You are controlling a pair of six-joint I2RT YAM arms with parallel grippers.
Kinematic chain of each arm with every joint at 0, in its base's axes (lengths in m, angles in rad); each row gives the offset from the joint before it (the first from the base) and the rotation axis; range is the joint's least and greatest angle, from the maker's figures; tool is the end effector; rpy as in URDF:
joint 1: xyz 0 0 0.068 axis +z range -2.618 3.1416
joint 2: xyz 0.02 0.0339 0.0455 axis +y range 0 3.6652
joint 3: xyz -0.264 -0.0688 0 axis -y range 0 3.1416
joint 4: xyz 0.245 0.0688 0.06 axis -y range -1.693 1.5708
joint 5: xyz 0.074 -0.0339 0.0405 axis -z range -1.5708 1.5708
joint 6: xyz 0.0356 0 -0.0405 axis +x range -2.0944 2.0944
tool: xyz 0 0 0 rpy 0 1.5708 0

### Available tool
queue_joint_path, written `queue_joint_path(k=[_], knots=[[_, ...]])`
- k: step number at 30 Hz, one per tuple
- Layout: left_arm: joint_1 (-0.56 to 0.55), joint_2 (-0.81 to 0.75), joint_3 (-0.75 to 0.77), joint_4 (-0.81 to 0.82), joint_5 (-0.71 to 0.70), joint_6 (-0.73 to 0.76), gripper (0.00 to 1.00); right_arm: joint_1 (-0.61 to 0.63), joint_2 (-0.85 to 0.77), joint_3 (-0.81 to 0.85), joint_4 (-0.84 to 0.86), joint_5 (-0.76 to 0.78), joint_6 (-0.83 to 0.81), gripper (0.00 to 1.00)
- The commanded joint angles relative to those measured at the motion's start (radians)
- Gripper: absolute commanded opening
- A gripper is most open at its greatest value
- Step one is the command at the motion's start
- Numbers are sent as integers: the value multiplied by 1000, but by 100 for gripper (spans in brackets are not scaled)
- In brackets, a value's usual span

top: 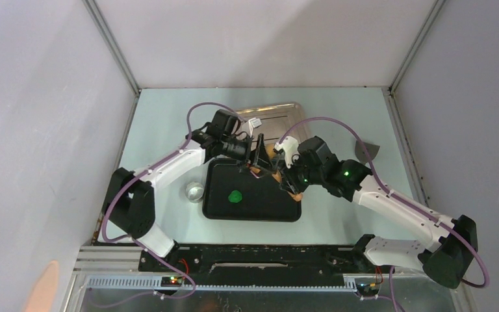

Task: Roll out the dumpling wrappers from the dough
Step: Pick up the rolling pin from the center of the board.

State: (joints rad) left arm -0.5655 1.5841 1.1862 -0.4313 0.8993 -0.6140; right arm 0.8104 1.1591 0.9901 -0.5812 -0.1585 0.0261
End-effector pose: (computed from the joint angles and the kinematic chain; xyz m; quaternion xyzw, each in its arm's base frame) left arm 0.2701 -0.2044 0.2670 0.1371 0.8430 -0.5182 0.0459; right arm 0.1653 0.1820 0.2990 -0.3785 0.8327 0.2278 0.3339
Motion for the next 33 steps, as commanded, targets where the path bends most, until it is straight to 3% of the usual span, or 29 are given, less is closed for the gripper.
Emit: queue_joint_path(k=[1,4,11,15,19,33], knots=[[-5,16,0,45,28,-25,82,20,-11,41,88,-24,-14,0],[-3,12,7,43,16,-31,90,24,-12,41,74,-12,-18,0],[23,-9,27,13,-11,-15,85,32,-11,41,58,-1,-24,0],[21,9,110,-187,-49,161,88,38,-19,41,56,-9,-65,0],[21,16,151,-313,6,269,89,41,-3,61,15,-12,-127,0],[-16,15,100,-254,73,180,83,67,35,61,76,-43,-240,0]])
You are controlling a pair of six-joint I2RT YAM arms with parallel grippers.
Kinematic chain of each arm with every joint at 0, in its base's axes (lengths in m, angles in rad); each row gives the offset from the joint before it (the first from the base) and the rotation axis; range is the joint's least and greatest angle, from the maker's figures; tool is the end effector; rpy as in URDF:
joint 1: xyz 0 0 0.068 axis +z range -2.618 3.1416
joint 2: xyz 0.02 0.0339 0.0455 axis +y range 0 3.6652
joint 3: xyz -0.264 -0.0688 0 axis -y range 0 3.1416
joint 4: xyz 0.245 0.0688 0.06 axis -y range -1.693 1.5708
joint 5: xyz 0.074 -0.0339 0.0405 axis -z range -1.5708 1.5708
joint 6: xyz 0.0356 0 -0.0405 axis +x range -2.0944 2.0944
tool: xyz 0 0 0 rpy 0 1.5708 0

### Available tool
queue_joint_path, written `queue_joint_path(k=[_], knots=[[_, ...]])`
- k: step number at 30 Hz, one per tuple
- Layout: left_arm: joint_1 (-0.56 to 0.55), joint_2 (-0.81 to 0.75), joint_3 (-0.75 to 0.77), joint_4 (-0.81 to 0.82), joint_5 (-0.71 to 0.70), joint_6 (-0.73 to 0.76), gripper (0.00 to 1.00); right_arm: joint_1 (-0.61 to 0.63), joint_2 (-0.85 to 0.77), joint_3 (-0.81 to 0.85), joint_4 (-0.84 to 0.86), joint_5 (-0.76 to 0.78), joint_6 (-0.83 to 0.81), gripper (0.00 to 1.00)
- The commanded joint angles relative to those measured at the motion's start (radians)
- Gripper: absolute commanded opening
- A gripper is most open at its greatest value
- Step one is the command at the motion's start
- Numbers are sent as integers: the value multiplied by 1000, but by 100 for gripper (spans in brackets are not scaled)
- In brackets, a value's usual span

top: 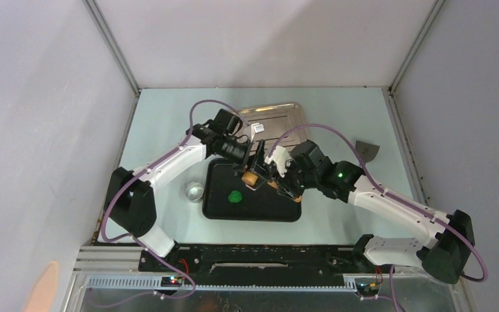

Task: Roll out the dumpling wrappers from the dough
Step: Pick up the rolling pin from the center of the board.

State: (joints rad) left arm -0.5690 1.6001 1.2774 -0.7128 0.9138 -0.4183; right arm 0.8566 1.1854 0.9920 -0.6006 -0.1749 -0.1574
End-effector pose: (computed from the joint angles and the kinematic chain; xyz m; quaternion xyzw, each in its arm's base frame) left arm 0.2611 -0.2004 0.2742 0.1815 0.8542 -0.4871 0.0074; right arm 0.1585 0.1923 0.2922 -0.4766 0.7899 0.2052 0.3268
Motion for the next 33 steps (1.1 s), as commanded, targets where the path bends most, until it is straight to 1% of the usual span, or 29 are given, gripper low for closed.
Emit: queue_joint_path(k=[1,3,7,11,13,16,18,19,20,21,23,25,26,27,28,29,33], knots=[[-14,-1,5,46,70,-26,82,23,12,59,95,-32,-68,0],[-13,1,2,69,91,-45,79,29,20,59,93,-25,-80,0],[-13,10,11,49,101,-29,73,35,26,58,84,3,-87,0],[-14,17,8,32,111,-6,57,39,14,43,108,12,-74,0],[-14,22,6,23,111,2,53,42,10,37,112,19,-71,0],[-14,22,0,29,110,0,44,47,7,37,109,23,-69,0],[-14,22,-1,34,112,-3,33,50,6,37,108,24,-68,0],[-14,22,-1,33,111,-5,25,51,4,37,107,26,-68,0],[-14,22,-3,36,112,-9,16,52,4,37,106,30,-67,0],[-14,23,-4,45,115,-20,2,53,2,37,105,40,-62,0],[-12,22,-8,76,115,-63,0,52,0,37,112,85,-35,1],[-12,4,-29,151,108,-135,0,52,-11,37,113,127,-6,25],[-12,-9,-53,202,103,-178,0,52,-20,37,115,154,23,40],[-12,-22,-59,233,98,-206,0,52,-30,37,115,167,35,71],[-12,-33,-64,249,92,-220,0,52,-48,36,110,188,56,90],[-11,-43,-65,254,82,-228,0,52,-65,33,108,217,68,99],[-3,-84,-78,309,68,-275,0,52,-145,8,109,263,101,99]])
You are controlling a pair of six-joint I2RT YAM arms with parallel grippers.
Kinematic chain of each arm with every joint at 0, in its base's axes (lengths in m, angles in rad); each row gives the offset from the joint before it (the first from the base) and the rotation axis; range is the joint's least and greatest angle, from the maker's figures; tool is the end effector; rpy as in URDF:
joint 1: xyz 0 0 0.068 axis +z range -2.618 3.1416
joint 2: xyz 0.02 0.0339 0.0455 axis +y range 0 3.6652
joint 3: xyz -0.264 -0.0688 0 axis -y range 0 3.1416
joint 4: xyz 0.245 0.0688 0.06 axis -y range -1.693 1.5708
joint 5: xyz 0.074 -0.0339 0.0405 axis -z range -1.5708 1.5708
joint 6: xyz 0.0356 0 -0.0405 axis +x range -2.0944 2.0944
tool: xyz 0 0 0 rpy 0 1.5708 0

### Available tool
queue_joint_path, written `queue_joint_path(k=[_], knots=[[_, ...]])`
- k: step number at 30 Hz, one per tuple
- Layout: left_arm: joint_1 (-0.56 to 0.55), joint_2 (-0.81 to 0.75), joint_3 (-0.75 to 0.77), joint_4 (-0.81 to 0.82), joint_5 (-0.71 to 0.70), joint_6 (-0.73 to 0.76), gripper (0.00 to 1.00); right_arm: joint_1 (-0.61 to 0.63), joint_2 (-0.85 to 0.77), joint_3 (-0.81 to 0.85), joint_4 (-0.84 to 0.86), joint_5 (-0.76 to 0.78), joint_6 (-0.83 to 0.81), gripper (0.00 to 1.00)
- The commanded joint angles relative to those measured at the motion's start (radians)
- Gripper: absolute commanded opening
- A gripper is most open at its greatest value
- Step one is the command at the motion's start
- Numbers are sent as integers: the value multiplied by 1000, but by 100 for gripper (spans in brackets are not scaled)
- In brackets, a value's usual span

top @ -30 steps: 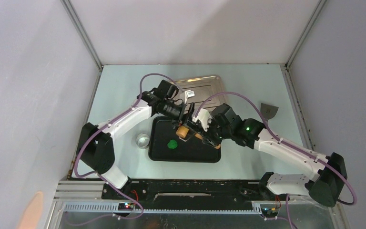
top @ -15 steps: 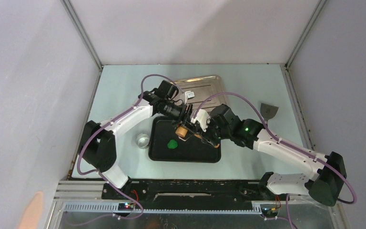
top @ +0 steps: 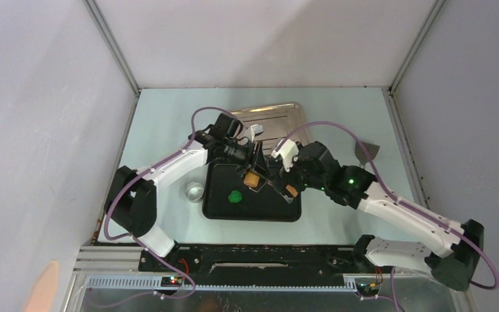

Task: Roll out the dumpling wrappers from the dough
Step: Pick up the rolling pin from the center of the board.

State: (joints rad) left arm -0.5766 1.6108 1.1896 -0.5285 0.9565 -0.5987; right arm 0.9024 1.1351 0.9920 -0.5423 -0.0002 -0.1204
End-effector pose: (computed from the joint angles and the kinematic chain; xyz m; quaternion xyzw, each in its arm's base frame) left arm 0.2639 -0.2063 0.2550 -0.1313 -0.8468 0.5151 0.0172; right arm 0.1515 0.1919 0.3079 -0.4423 0.7880 0.1633 0.3960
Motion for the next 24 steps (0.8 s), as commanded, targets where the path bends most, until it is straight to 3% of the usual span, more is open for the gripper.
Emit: queue_joint_path(k=[1,5,8,11,14,19,24], knots=[[8,-102,7,141,26,-105,0,5,-117,4,48,92,73,99],[41,-125,5,182,47,-143,0,-33,-199,0,27,89,134,100],[69,-168,10,233,63,-177,0,-132,-259,-6,33,122,305,99],[91,-218,27,279,78,-195,0,-352,-305,-27,66,-135,495,100],[96,-270,24,373,132,-213,0,-543,-326,-100,234,-444,654,99],[98,-335,23,418,144,-181,0,-599,-349,-183,520,-664,847,99],[98,-377,46,398,164,-159,0,-616,-308,-201,722,-852,914,100]])
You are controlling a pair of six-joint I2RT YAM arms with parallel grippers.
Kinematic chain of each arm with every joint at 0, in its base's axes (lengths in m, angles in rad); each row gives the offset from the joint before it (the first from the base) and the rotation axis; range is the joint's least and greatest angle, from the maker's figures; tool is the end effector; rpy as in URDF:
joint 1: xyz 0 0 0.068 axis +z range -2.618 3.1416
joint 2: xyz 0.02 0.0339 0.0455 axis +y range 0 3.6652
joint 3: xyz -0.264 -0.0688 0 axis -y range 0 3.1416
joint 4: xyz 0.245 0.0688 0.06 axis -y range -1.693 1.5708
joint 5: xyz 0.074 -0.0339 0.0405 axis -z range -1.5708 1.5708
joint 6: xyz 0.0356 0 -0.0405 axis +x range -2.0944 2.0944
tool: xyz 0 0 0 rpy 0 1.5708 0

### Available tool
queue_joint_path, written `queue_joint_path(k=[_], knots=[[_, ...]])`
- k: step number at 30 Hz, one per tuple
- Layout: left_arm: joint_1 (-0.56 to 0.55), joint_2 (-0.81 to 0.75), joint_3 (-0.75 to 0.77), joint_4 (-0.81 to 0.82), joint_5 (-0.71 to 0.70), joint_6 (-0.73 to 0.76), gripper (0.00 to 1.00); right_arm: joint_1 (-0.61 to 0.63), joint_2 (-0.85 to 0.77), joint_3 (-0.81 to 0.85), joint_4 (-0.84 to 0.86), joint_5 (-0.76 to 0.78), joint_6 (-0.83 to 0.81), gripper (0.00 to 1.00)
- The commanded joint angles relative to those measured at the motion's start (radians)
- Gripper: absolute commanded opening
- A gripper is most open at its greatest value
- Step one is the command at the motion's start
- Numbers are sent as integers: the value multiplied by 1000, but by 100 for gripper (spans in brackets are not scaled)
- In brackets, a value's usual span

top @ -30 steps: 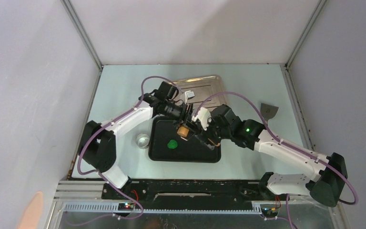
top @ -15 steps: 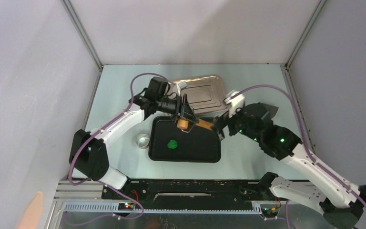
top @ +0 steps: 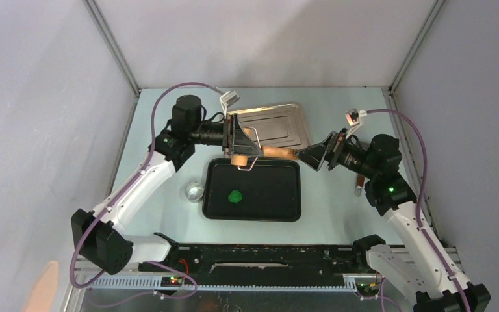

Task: Roll out the dumpling wrappers from the dough
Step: Pick up the rolling pin from the center of the board.

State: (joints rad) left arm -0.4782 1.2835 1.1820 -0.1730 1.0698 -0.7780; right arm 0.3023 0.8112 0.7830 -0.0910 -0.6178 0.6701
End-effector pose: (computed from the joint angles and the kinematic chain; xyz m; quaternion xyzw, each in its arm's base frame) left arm 0.2366 -0.1578 0.3769 0.2019 0.7241 -0.6340 0.1815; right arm 0.1725 0.0754 0.3457 -0.0681 0.7375 0.4965 0.4528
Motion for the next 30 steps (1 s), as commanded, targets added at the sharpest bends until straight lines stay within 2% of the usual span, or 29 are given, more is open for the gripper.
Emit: queue_joint_path(k=[1,7,13,17,21,24,27,30], knots=[[0,-57,59,24,40,36,0,-18,29,5,315,-270,141,100],[0,-58,64,1,47,55,0,-5,123,-14,560,-448,300,99],[-2,-78,74,74,99,34,0,24,203,-24,609,-493,291,99],[-2,-54,96,85,117,32,0,76,296,-28,853,-595,430,98],[-2,-49,95,76,104,47,0,105,367,-37,1104,-576,605,96],[-2,-49,86,57,98,60,0,113,423,-47,1320,-542,742,88],[-1,-59,76,41,93,75,0,113,473,-65,1469,-493,866,80],[4,-54,83,-19,75,114,0,124,502,-70,1556,-475,920,80]])
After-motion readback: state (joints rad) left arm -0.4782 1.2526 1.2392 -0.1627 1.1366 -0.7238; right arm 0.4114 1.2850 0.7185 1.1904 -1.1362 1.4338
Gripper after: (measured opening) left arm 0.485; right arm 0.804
